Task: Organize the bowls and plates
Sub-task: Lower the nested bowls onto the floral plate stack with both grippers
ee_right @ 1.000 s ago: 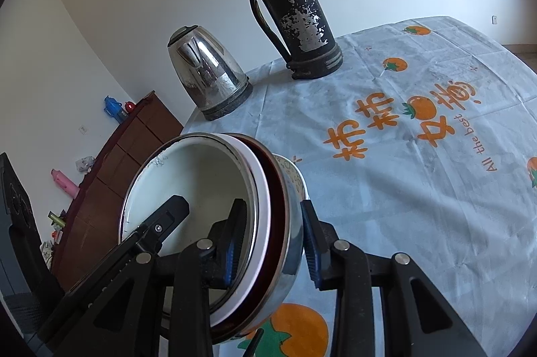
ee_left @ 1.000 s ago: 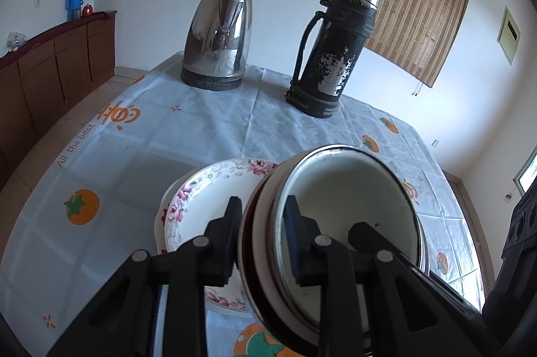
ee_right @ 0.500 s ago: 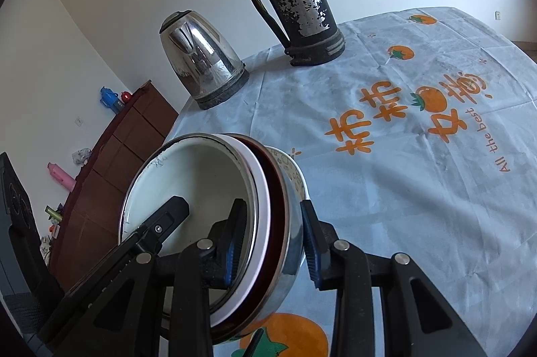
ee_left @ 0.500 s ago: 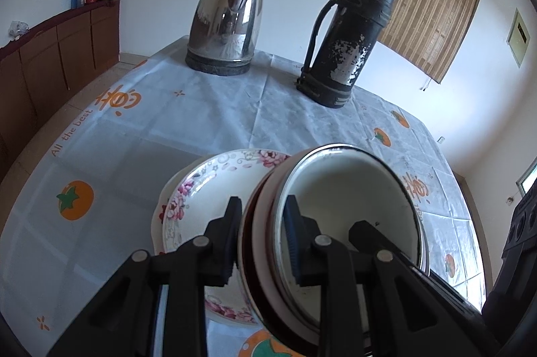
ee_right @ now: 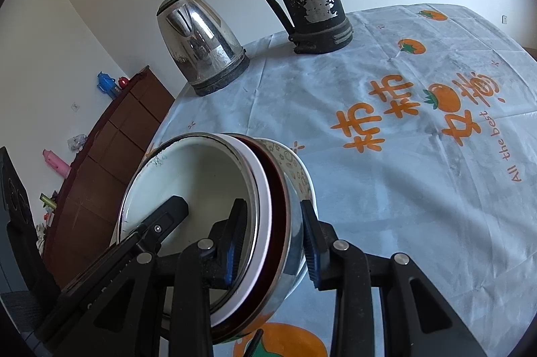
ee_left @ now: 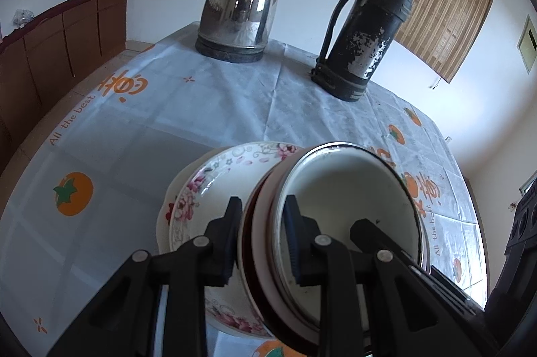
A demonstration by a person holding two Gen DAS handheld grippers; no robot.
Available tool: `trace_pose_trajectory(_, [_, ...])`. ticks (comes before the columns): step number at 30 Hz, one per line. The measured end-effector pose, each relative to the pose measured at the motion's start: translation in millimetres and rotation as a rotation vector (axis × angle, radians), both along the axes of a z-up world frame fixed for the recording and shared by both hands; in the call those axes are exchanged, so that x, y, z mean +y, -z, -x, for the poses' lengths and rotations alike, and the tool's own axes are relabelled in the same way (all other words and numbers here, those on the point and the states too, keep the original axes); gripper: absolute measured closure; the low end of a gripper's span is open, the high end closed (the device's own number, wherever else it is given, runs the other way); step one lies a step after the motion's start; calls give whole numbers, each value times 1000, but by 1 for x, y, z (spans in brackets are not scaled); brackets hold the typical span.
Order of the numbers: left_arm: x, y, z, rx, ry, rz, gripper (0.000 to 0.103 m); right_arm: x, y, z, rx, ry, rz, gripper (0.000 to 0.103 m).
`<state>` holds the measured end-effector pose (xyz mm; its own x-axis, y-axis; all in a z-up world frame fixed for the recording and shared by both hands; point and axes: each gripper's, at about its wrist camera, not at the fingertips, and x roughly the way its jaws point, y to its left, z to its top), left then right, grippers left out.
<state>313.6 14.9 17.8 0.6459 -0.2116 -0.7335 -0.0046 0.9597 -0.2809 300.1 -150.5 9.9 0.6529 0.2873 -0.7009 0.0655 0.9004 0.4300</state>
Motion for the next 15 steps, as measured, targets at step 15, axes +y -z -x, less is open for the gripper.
trace_pose_trajectory(15, [12, 9, -18, 24, -40, -13, 80, 13, 10, -23, 14, -22, -9, 69])
